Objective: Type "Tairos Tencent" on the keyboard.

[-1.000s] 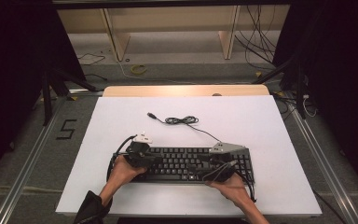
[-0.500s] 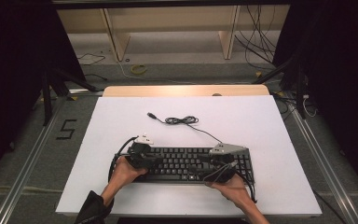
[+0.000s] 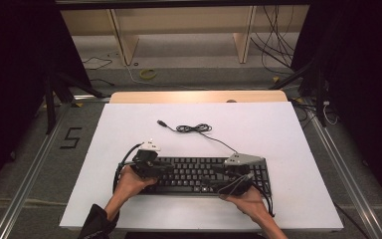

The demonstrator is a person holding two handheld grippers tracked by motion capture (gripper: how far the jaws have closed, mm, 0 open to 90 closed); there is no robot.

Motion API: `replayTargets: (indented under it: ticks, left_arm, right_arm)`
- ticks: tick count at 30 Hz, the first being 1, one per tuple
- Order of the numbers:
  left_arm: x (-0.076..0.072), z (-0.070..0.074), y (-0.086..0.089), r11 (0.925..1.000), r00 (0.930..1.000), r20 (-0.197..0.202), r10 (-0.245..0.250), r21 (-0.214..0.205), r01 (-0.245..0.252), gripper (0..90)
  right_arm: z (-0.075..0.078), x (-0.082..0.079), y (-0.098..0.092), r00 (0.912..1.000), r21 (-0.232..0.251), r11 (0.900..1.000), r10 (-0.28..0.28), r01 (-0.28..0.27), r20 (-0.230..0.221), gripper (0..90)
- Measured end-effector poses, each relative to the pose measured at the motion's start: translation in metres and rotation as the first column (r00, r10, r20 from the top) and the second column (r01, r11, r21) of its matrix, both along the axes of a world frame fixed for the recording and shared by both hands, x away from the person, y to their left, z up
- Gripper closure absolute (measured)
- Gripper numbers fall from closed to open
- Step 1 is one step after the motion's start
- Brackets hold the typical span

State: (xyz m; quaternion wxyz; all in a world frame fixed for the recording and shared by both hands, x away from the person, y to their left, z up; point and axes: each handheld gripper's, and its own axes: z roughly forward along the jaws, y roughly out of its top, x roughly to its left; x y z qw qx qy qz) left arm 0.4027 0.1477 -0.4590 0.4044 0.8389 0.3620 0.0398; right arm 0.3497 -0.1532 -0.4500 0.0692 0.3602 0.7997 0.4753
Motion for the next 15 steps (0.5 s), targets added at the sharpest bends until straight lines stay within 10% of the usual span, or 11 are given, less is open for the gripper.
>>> replayTargets:
  ticks: [15]
  left_arm:
    - [-0.011,0.010,0.014,0.9885,0.9997,0.014,0.018,-0.150,-0.015,39.1]
  right_arm:
    - [0.002,-0.002,-0.009,0.9999,0.020,0.9998,-0.006,0.006,0.015,38.0]
